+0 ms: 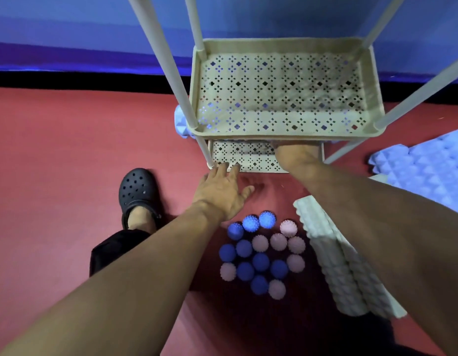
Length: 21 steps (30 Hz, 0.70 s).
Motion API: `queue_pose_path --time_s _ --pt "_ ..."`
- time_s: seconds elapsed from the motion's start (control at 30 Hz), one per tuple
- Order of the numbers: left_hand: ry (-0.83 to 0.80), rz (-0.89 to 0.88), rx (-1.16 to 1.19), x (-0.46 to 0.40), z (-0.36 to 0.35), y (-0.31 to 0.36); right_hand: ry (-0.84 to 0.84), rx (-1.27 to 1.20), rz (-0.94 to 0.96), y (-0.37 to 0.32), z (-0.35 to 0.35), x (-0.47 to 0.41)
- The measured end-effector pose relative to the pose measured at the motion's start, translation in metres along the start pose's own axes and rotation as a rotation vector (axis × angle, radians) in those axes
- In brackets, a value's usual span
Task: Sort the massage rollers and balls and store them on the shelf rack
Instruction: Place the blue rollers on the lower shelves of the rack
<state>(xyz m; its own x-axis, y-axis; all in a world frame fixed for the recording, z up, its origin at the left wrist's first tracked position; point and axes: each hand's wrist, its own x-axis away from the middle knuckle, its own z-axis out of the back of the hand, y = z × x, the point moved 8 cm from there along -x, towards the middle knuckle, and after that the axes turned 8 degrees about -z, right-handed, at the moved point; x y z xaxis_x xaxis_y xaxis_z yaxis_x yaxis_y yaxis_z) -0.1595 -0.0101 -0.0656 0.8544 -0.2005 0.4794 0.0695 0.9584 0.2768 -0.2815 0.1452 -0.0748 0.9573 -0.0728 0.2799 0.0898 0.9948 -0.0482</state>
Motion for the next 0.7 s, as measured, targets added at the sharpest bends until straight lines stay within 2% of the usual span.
queue_pose_path --time_s 0.13,0.27,0.47,0.57,0.7 --pt "0.025 -0.010 -0.021 -0.003 0.002 0.000 -0.018 0.024 0.043 -0.006 -0.003 0.005" --pt "0.030 -0.010 -0.052 -0.006 0.003 -0.002 -0.001 0.131 0.197 -0.007 -0.003 0.019" --pt "0.005 -0.097 -0.211 0.004 0.005 0.013 -0.130 0.120 0.474 0.008 0.001 0.050" --pt "0.018 -0.156 -0.273 0.019 0.009 0.039 -0.158 0.179 0.665 0.033 0.021 0.071" --pt "0.037 -0.226 -0.240 0.033 0.009 0.090 -0.214 0.227 0.712 0.101 0.056 0.096"
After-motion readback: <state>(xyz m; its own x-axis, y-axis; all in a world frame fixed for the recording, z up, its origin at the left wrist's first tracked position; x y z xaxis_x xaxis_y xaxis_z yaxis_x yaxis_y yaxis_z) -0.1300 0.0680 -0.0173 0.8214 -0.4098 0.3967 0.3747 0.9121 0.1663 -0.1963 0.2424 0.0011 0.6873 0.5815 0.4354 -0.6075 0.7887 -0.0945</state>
